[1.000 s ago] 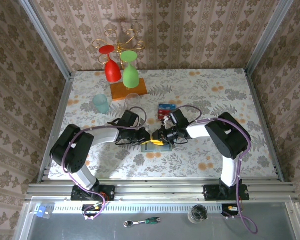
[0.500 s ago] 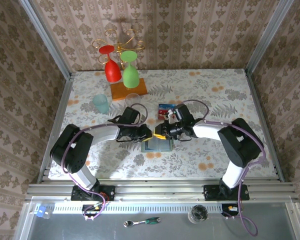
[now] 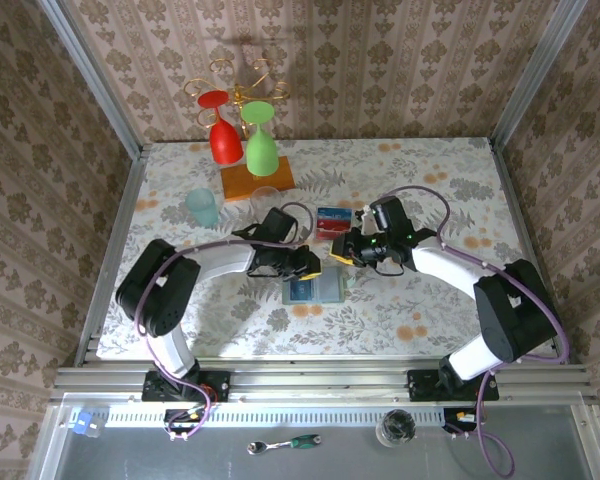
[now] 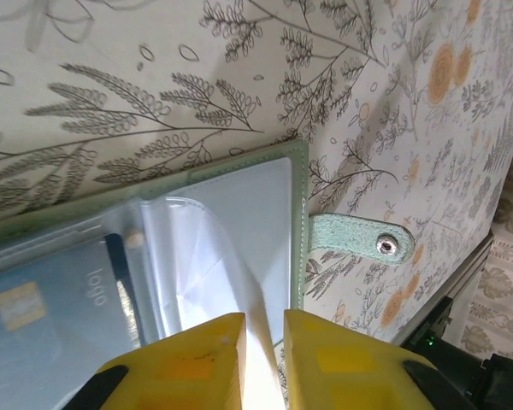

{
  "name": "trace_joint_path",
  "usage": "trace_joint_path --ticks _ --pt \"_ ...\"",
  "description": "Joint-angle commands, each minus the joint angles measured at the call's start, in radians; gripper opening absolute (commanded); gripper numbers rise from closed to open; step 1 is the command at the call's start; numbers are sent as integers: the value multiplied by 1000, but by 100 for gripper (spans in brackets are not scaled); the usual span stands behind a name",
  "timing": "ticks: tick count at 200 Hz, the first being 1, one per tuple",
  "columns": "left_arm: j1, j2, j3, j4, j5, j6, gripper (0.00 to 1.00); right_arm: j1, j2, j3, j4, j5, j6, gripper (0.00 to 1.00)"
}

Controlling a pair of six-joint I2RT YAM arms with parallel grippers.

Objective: Take the credit cards out of the card holder

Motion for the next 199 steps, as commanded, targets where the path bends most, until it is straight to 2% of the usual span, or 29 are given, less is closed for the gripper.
trace_joint_path --ticks 1,28,33,63,112,199 --pt "-14 34 54 -25 40 24 22 -9 -37 -21 -37 28 -19 27" --pt "-29 82 96 -22 47 26 32 -14 -53 -27 -44 32 -22 28" --pt "-30 89 102 -22 79 28 34 -15 -55 -28 -47 31 -23 28" --pt "-41 134 135 -28 95 33 39 -18 -67 -33 -55 33 -25 31" --pt "-43 146 134 -24 95 32 40 -20 -67 -39 -55 28 -21 31" --pt "22 -31 -30 70 11 -13 38 16 25 -29 5 0 28 30"
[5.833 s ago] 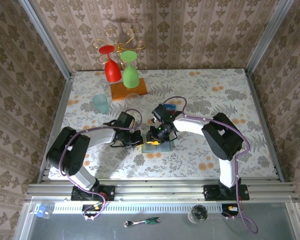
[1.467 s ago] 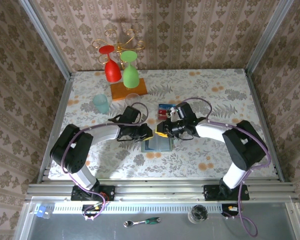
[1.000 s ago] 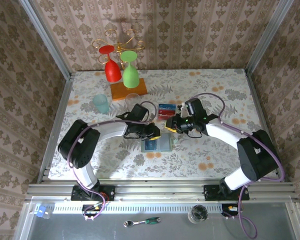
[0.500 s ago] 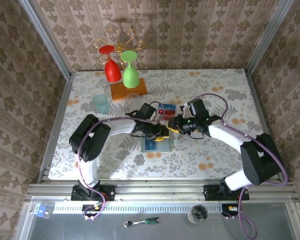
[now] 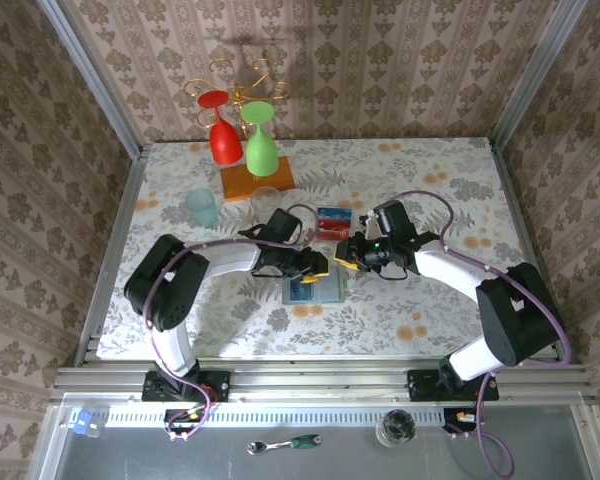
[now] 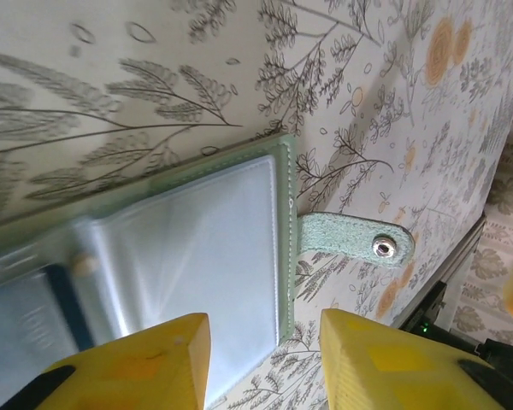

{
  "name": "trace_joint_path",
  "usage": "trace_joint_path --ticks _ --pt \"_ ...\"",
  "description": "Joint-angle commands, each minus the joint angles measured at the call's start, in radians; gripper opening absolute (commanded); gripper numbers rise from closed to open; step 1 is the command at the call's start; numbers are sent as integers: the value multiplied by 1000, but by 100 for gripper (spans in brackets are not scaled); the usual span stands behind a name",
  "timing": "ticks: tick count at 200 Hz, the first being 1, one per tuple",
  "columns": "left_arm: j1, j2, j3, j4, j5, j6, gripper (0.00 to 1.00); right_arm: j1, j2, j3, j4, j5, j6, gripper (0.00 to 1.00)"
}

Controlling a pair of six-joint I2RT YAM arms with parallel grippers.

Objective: Take the credit cards out of the card holder

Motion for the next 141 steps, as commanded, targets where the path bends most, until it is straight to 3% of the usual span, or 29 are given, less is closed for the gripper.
trace_joint_path --ticks 1,141 --pt "21 -64 -35 32 -31 -15 38 22 38 9 22 -18 22 30" --pt "145 -224 -225 28 -53 14 30 153 243 153 9 -23 45 27"
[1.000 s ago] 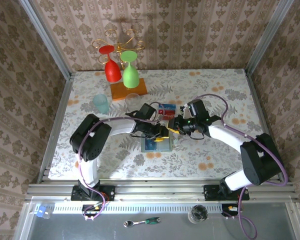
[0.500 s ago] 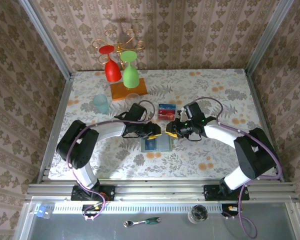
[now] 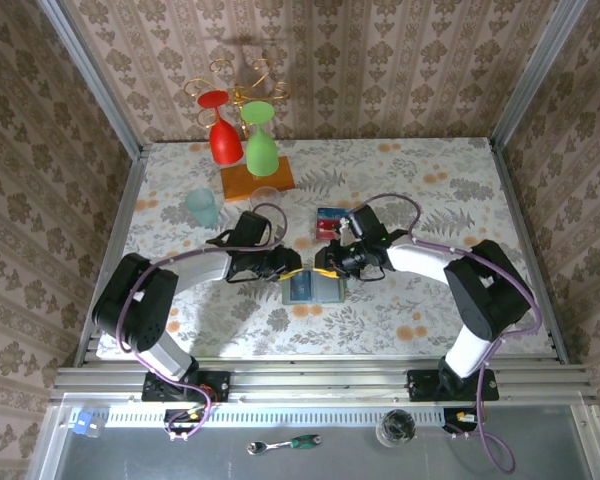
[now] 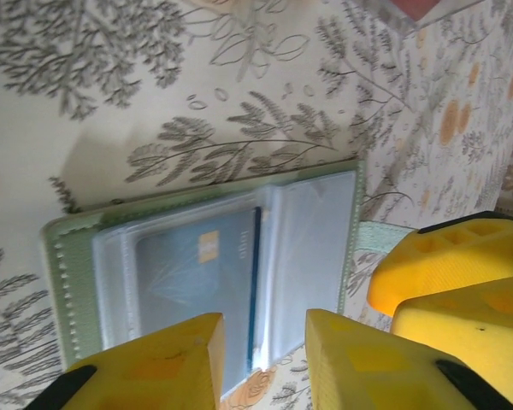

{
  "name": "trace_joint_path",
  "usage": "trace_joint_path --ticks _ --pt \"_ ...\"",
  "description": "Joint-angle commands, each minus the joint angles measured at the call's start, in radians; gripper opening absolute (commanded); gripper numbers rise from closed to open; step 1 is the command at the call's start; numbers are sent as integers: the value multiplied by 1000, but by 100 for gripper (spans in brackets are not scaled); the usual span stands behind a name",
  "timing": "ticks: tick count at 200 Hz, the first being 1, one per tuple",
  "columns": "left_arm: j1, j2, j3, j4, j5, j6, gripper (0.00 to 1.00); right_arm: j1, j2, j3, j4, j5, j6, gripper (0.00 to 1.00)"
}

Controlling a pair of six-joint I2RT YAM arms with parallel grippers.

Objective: Take the credit cards out of the card holder

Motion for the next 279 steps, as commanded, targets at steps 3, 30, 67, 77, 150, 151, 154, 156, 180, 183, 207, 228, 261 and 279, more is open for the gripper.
trace_joint_path --ticks 3,30,67,77,150,151,154,156,180,183,207,228,261,279 --pt "13 -35 -28 -3 -7 20 29 17 40 37 -8 -16 16 27" --pt "18 -41 -48 -6 -11 23 25 30 77 59 -13 -22 14 27" --pt "19 -43 -63 -36 -23 39 13 47 121 83 -17 -30 15 26" --pt "20 -40 -66 -40 -26 44 11 50 130 85 -18 -31 14 26" --pt "18 -11 -71 -52 -35 63 0 63 170 109 -52 -25 -7 26" --pt "18 -10 -71 -52 -35 63 0 63 170 109 -52 -24 -8 26" --pt "18 -9 -70 -54 -35 63 0 63 170 111 -53 -24 -9 26" --pt "18 -8 -70 -54 -35 63 0 63 170 110 -54 -24 -10 26" --pt "18 5 -69 -54 -36 65 0 66 173 118 -70 -21 -20 26" --pt "18 5 -68 -54 -36 65 0 66 172 119 -72 -20 -22 26" --pt "18 18 -68 -55 -32 66 0 67 175 124 -88 -13 -35 26" --pt "18 32 -67 -52 -29 68 0 67 169 123 -104 1 -47 26" --pt "18 43 -66 -53 -26 69 0 69 153 125 -136 27 -69 26" --pt "19 46 -67 -56 -28 71 0 69 150 130 -152 38 -79 26"
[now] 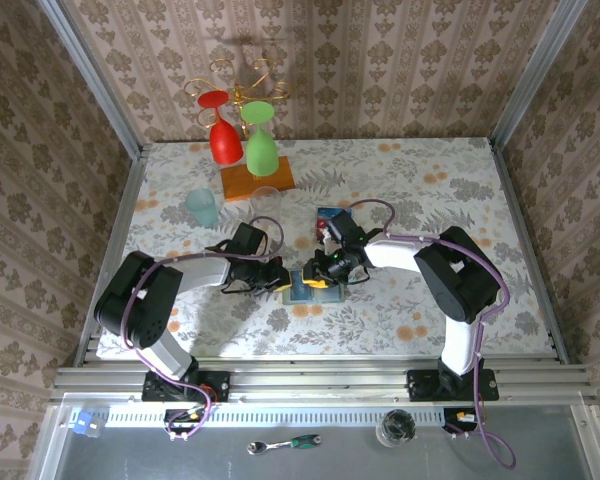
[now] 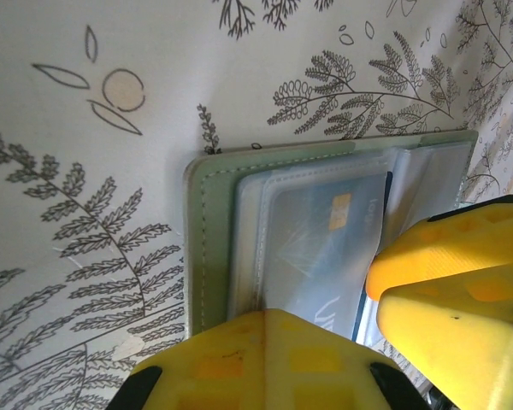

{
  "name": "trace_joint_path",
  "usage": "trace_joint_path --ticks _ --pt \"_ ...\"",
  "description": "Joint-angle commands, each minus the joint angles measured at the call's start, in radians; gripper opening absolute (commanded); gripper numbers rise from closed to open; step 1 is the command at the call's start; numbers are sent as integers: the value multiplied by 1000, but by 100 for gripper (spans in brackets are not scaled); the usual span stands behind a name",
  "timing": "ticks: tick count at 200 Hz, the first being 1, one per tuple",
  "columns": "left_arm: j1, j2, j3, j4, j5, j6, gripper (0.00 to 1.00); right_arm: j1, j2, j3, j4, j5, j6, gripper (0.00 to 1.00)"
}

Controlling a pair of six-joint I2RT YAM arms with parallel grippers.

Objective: Take the credit cards out of the card holder

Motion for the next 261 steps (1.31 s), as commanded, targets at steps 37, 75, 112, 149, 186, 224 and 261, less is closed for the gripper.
trace_joint_path --ticks 37,75,112,149,186,224,261 --pt "6 23 -6 -34 -3 24 0 9 -2 39 -70 37 -46 26" --pt "6 23 -6 -34 -3 26 0 15 7 49 -76 36 -51 25" --pt "6 22 -10 -29 -3 25 0 23 22 59 -79 32 -54 24" --pt "6 21 -11 -28 -2 24 0 29 31 71 -84 30 -58 24" --pt "6 20 -13 -23 -1 25 0 33 36 78 -104 47 -68 23" --pt "6 21 -16 -22 -1 23 0 35 12 71 -132 93 -80 23" --pt "8 22 -16 -21 0 22 0 35 -6 77 -177 147 -105 23"
